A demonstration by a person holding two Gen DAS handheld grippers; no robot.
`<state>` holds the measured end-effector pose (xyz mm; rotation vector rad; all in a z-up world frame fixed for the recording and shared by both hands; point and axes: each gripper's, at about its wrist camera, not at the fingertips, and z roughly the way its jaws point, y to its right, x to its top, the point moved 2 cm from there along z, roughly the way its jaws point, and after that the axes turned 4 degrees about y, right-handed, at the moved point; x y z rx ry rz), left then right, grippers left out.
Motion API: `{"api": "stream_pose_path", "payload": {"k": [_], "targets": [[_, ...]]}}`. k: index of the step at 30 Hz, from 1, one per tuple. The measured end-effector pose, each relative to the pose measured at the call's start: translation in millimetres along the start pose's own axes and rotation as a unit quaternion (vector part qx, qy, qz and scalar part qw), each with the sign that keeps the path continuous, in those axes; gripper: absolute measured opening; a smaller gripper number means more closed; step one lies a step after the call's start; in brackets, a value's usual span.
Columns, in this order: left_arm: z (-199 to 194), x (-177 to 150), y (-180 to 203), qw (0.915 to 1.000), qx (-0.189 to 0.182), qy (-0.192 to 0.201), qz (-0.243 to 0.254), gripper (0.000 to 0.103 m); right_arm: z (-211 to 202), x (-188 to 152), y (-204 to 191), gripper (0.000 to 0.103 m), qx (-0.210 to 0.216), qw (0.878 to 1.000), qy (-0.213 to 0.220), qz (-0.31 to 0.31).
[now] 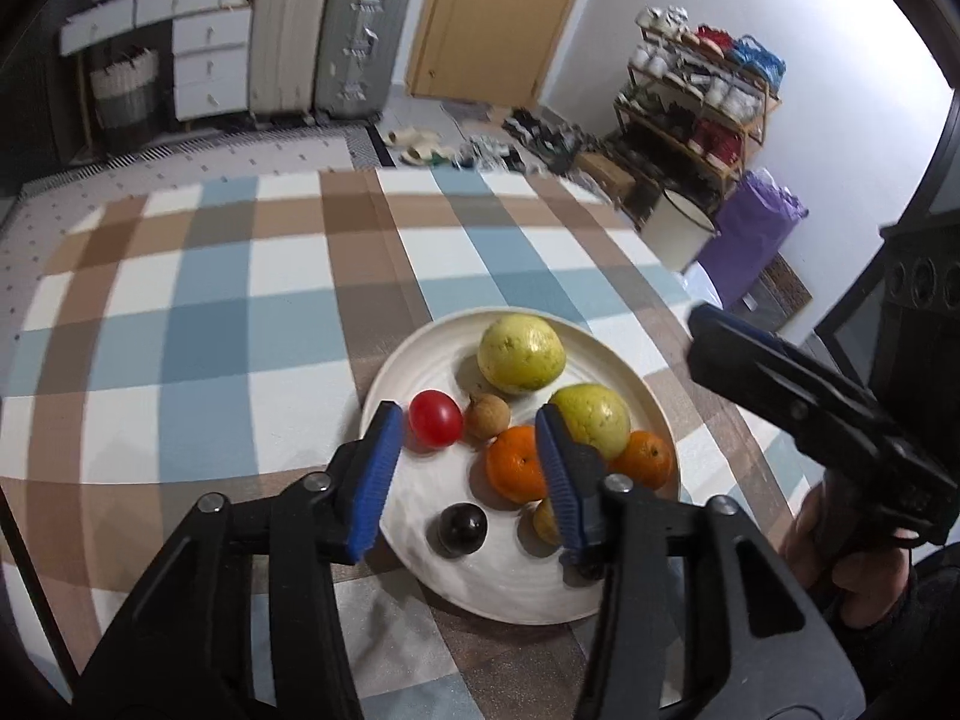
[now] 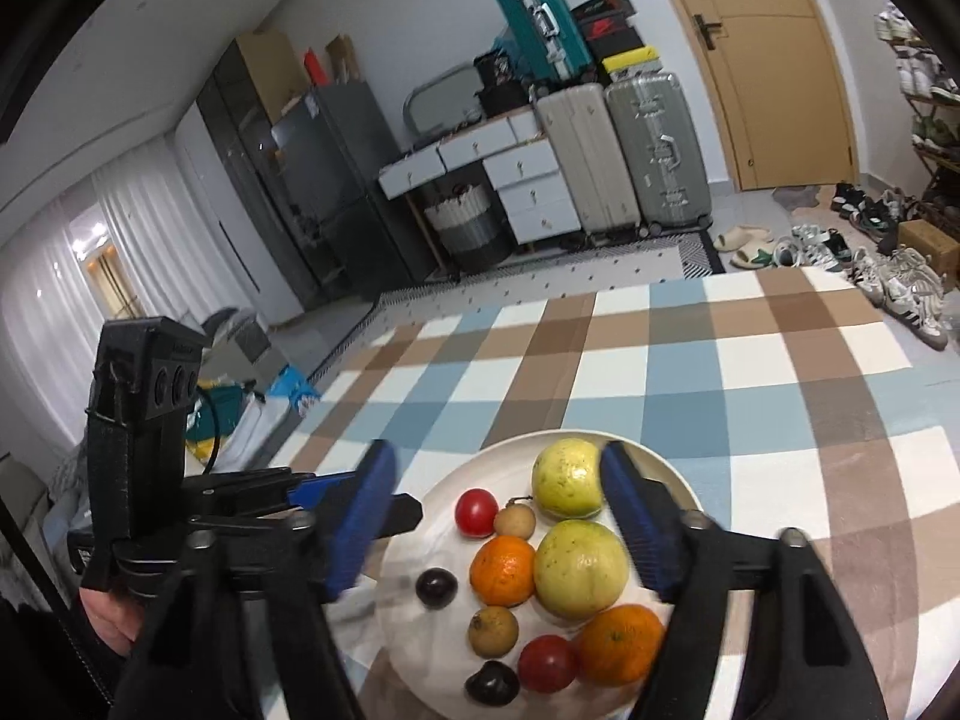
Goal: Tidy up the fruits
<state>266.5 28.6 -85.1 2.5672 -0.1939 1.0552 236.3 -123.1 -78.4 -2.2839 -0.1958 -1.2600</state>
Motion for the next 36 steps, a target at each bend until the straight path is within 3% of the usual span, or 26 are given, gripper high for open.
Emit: {"api": "stream_pose_path", "payload": {"k": [7, 12, 15, 27, 36], "targets": [[-46.9, -2.5, 13.2, 0.9972, 0.045, 0.059, 0.003, 0.082, -34.5, -3.4, -13.9, 0.089, -0.010, 1.000, 0.027, -0.013], [-75.9, -9.4, 25.6, 0.9944, 0.060, 0.087, -0.003, 0.088, -61.8, -8.9, -24.9, 0.096, -0.016, 0.998, 0.050, -0.028], [-88.4, -18.2, 28.7, 0.9920, 0.069, 0.105, -0.010, 0.101, -74.9, -14.0, -28.9, 0.099, -0.022, 0.997, 0.059, -0.033], [-130.0, -60.9, 32.0, 0.9698, 0.128, 0.207, -0.007, 0.102, -98.1, -46.1, -36.4, 0.102, -0.030, 0.995, 0.078, -0.053], [-132.4, -93.3, 27.6, 0.9591, 0.159, 0.234, 0.004, 0.102, -113.4, -66.9, -44.7, 0.102, -0.045, 0.986, 0.127, -0.100]]}}
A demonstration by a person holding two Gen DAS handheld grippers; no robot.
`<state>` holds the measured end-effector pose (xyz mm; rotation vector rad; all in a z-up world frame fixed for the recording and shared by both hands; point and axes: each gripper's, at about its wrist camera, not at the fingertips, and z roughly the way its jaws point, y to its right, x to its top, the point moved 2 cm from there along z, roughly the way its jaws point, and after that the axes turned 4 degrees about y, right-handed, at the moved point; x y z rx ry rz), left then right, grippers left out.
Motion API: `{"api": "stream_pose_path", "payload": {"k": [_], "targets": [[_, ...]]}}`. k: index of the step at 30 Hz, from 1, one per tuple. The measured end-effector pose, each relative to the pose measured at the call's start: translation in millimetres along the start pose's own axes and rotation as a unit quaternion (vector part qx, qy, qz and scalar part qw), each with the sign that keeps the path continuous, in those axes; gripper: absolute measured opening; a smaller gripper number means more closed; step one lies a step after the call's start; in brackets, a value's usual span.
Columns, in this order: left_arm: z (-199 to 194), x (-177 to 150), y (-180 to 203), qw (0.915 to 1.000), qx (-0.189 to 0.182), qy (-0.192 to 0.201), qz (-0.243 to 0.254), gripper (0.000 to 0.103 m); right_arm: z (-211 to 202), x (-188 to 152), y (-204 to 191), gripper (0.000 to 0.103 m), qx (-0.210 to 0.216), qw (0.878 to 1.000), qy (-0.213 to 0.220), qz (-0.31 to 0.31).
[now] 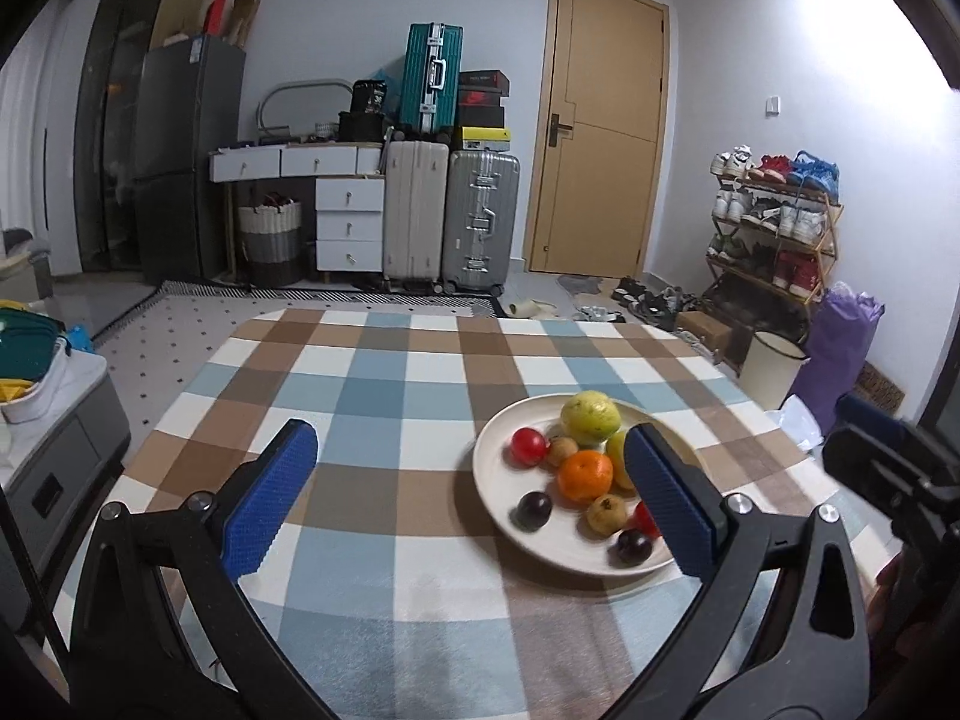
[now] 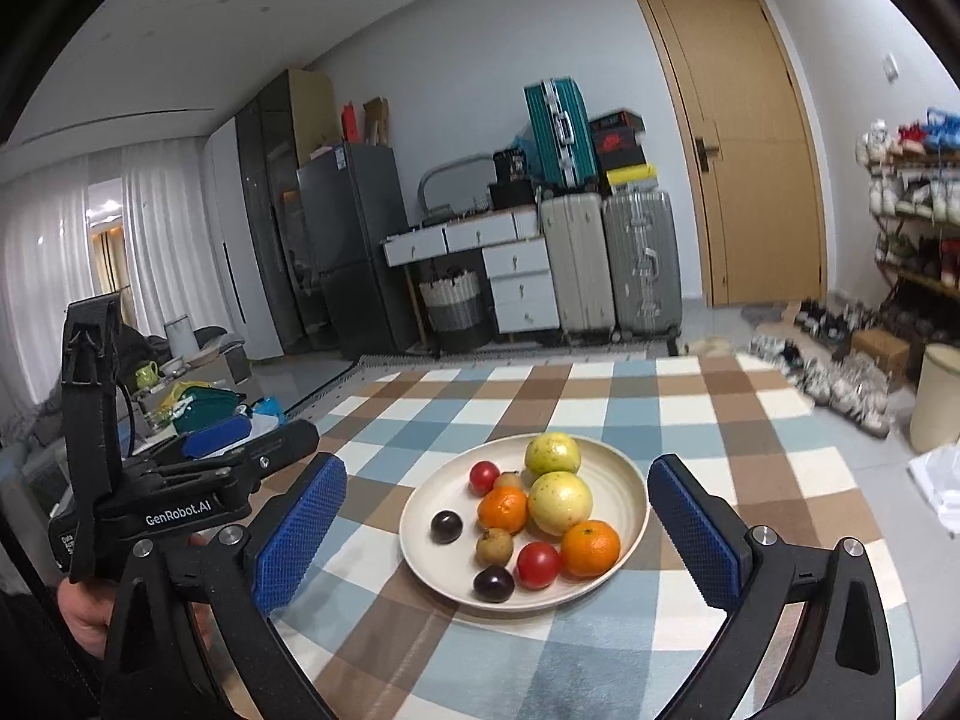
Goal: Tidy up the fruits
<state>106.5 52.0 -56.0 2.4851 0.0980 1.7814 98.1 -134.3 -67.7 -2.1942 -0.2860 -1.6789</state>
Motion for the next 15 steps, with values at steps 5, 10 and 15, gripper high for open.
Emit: {"api": "stream_pose_path", "payload": {"k": [5, 10, 15], "targets": [[-6.4, -16.5, -3.3, 0.9996, 0.016, 0.020, 0.008, 0.102, -1.7, -17.0, -5.5, 0.102, -0.015, 0.999, 0.012, -0.039], [-7.5, -29.5, -8.0, 0.9993, 0.022, 0.030, 0.008, 0.102, -0.3, -29.5, -5.1, 0.102, -0.025, 0.998, 0.019, -0.055], [-2.2, -37.7, -8.9, 0.9991, 0.028, 0.029, 0.015, 0.102, 2.3, -37.0, -5.8, 0.102, -0.036, 0.997, 0.017, -0.068]]}}
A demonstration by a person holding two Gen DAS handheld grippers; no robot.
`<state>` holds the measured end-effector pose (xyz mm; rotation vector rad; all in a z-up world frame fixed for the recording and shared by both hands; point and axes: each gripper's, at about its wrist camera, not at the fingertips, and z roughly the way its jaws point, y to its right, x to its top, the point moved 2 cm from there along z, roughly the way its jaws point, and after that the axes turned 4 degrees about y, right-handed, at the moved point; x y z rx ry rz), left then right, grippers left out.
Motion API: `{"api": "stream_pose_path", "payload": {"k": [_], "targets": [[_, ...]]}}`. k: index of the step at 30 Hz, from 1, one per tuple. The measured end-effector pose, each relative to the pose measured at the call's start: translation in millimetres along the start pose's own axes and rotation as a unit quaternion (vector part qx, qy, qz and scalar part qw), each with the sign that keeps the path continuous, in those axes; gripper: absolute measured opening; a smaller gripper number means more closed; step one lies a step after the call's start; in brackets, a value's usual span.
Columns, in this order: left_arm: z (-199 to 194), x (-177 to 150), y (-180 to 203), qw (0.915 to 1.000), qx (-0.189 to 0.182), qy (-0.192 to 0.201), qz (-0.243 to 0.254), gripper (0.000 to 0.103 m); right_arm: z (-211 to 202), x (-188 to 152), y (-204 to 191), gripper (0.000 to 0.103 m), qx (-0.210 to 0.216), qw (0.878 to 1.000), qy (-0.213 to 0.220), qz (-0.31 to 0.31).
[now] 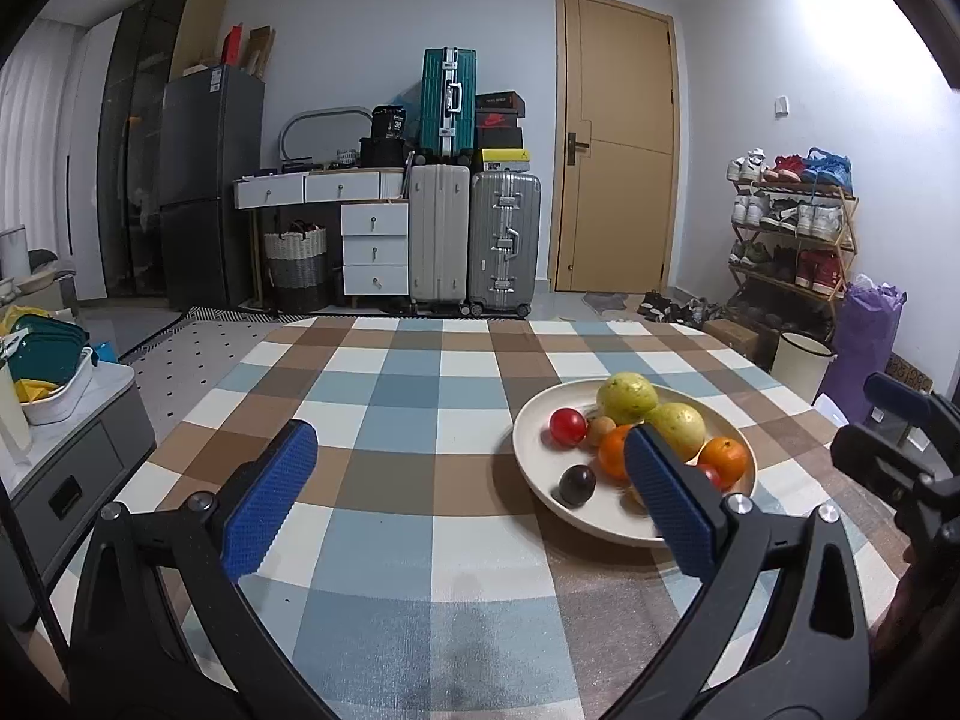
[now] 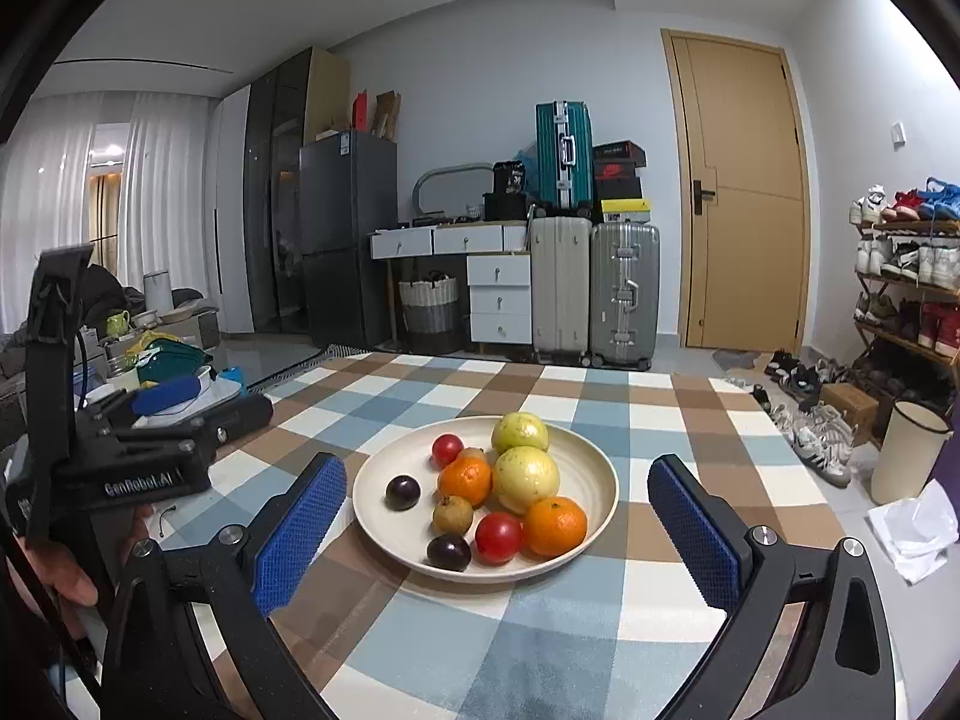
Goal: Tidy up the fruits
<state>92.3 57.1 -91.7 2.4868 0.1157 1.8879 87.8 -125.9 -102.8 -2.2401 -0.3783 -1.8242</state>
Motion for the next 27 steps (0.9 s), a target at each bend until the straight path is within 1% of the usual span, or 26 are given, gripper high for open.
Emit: {"api": "stream_pose_path", "payload": {"k": [4, 9, 16, 22, 27], "targets": [[2.0, -0.1, 2.4, 1.0000, 0.000, 0.002, 0.008, 0.102, 3.4, -0.5, -1.7, 0.102, -0.001, 1.000, -0.008, -0.006], [6.4, -0.2, 13.5, 0.9995, 0.003, 0.002, 0.033, 0.102, 5.3, -0.7, -1.9, 0.103, -0.001, 1.000, -0.012, -0.006], [7.0, -1.4, 11.4, 0.9997, 0.009, 0.009, 0.021, 0.102, 3.8, -0.9, -3.0, 0.103, -0.004, 1.000, -0.011, -0.007], [10.1, -2.9, 8.6, 0.9997, 0.014, 0.001, 0.020, 0.102, 3.7, -1.2, -4.2, 0.103, -0.003, 1.000, -0.013, -0.006], [9.9, -2.8, 8.1, 0.9997, 0.014, 0.004, 0.021, 0.102, 3.6, -1.1, -4.3, 0.103, -0.004, 1.000, -0.012, -0.006]]}}
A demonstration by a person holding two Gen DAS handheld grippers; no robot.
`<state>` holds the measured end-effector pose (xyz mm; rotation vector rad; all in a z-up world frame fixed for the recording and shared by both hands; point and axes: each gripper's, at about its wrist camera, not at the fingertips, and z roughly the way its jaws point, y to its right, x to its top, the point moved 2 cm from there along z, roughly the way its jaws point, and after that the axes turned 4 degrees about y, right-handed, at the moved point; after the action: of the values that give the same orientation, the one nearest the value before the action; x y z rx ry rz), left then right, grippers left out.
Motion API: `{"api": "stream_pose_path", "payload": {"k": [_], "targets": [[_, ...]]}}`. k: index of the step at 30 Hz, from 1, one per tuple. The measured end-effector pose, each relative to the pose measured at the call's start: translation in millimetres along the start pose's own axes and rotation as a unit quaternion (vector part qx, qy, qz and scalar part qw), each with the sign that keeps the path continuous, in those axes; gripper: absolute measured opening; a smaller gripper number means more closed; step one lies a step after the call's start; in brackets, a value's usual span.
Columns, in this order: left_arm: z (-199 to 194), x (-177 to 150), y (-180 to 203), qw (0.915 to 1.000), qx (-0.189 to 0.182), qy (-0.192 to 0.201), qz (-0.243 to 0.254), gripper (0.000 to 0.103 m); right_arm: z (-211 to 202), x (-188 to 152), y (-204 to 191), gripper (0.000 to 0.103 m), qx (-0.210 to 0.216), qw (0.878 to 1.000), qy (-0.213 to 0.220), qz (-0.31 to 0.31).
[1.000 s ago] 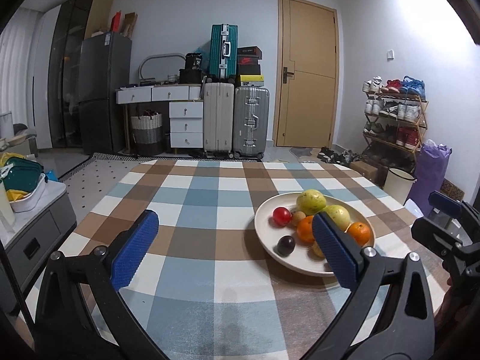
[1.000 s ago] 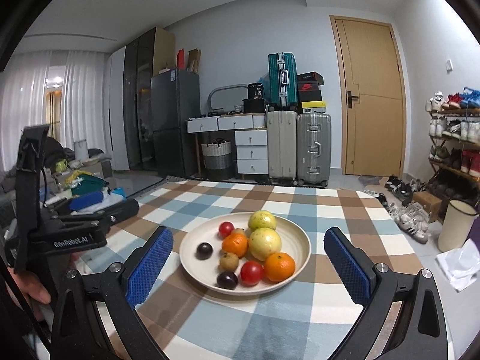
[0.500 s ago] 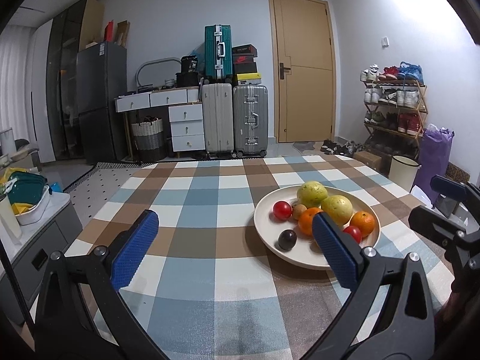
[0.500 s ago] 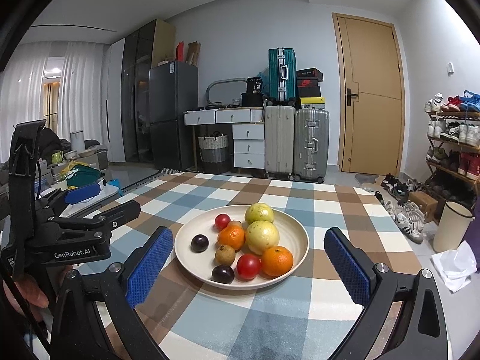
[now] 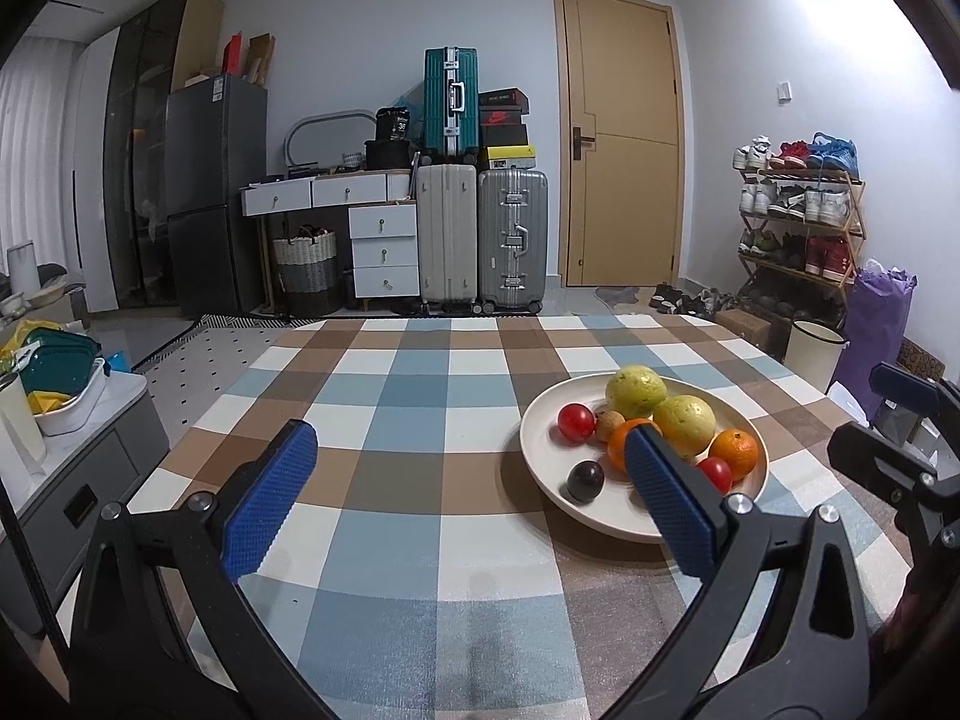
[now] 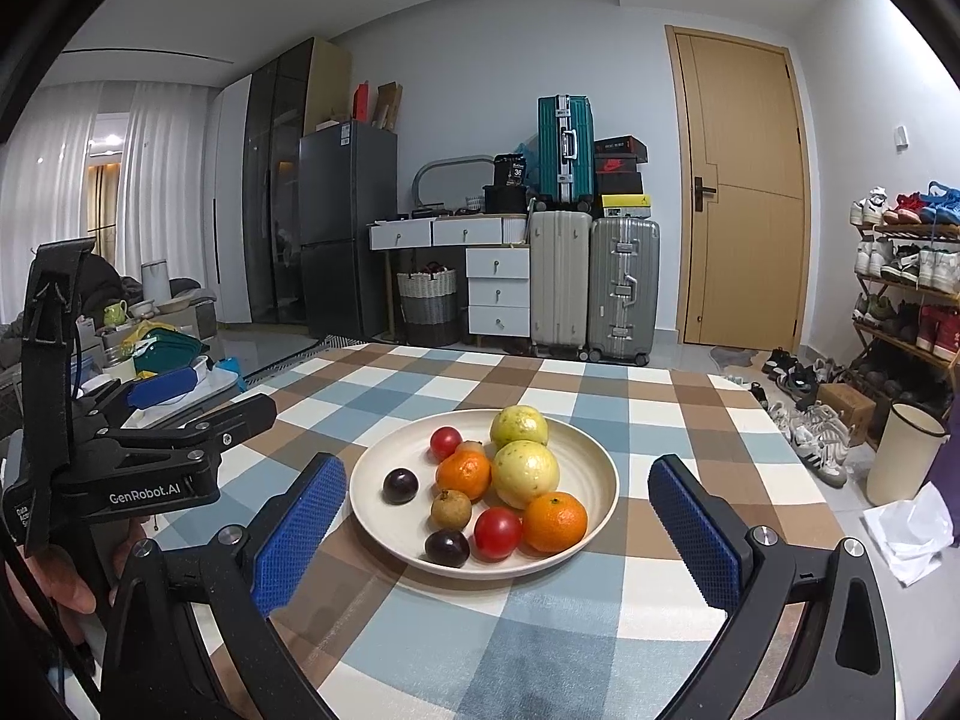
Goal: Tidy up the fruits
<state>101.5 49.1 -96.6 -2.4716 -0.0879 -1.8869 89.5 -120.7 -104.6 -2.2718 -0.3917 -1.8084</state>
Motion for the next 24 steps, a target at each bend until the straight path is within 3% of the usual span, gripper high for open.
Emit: {"api": "stream_pose_path", "payload": {"k": [24], "targets": [[-2.0, -1.3, -1.7, 1.0000, 0.004, 0.006, -0.002, 0.102, 0.1, -0.1, -0.1, 0.103, 0.000, 1.000, -0.001, 0.000]]}}
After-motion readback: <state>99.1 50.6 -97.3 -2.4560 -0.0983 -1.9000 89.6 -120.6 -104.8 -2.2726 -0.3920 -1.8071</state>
